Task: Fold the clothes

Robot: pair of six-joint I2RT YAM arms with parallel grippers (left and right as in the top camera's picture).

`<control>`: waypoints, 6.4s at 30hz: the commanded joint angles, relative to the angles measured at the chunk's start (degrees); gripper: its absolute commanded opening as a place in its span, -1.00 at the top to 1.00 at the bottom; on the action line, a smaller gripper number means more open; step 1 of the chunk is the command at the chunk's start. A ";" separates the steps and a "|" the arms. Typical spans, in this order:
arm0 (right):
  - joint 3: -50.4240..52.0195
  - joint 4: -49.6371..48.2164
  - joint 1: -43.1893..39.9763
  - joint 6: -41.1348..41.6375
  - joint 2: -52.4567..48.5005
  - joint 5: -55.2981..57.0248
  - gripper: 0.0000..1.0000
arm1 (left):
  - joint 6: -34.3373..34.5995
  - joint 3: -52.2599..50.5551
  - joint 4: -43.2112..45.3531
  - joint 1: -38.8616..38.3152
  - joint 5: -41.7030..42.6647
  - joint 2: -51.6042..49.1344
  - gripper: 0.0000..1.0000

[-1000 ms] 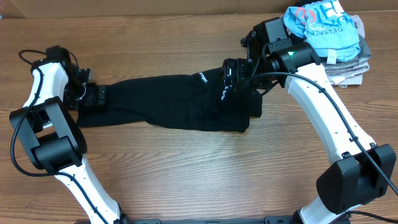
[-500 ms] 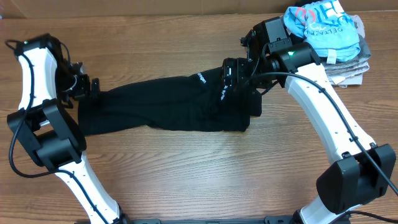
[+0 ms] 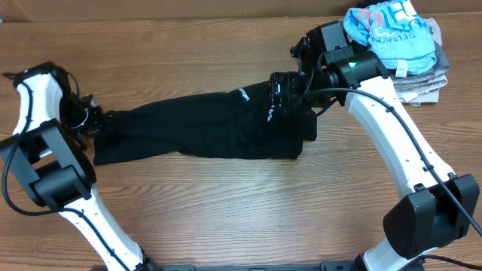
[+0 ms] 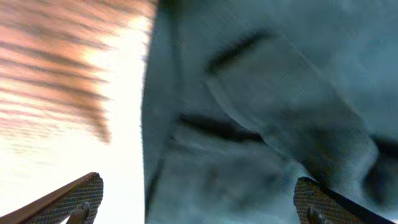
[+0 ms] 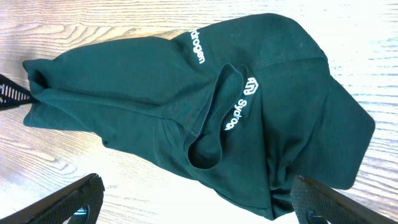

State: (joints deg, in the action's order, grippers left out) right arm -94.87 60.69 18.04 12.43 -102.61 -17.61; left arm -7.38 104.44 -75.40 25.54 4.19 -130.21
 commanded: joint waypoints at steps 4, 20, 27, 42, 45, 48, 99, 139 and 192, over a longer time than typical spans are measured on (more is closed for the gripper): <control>-1.03 -0.72 -0.07 -0.98 0.81 0.17 -1.00 | -0.22 -1.25 6.21 -1.20 -0.11 0.17 -1.00; -1.03 -0.33 -0.07 -0.94 0.81 0.15 -1.00 | 5.75 -16.74 15.85 -2.95 -2.91 0.15 -0.35; -0.98 -0.59 -0.07 -0.83 0.81 0.15 -0.84 | 7.39 -12.96 14.19 -2.95 0.31 0.39 0.91; 6.49 -12.20 -0.07 4.48 -4.07 -1.88 0.92 | 4.61 16.15 -9.46 -4.59 3.37 0.48 0.91; 7.45 -13.05 -0.07 5.33 -6.51 -2.05 0.92 | 3.08 19.93 -13.00 -5.38 3.34 0.48 0.91; 7.54 -13.55 -0.07 5.64 -9.75 -2.05 0.92 | 2.62 22.91 -15.30 -6.54 3.34 0.48 0.92; 11.13 -10.19 -13.94 2.36 -4.98 -11.65 -0.37 | 3.58 37.00 -18.45 -37.75 4.15 -4.24 -1.00; 19.58 -12.39 -14.05 -8.02 -4.98 -9.20 -1.00 | 4.68 66.93 -21.42 -32.22 -3.06 7.32 -1.00; 2.84 4.83 -19.54 -18.47 -2.82 -15.56 0.92 | 5.27 45.03 -16.11 -30.62 -9.29 16.11 -1.00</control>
State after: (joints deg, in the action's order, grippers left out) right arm -88.68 64.60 -4.67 -3.88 -107.18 -32.60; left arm -2.90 149.86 -92.09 -5.26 -4.58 -113.93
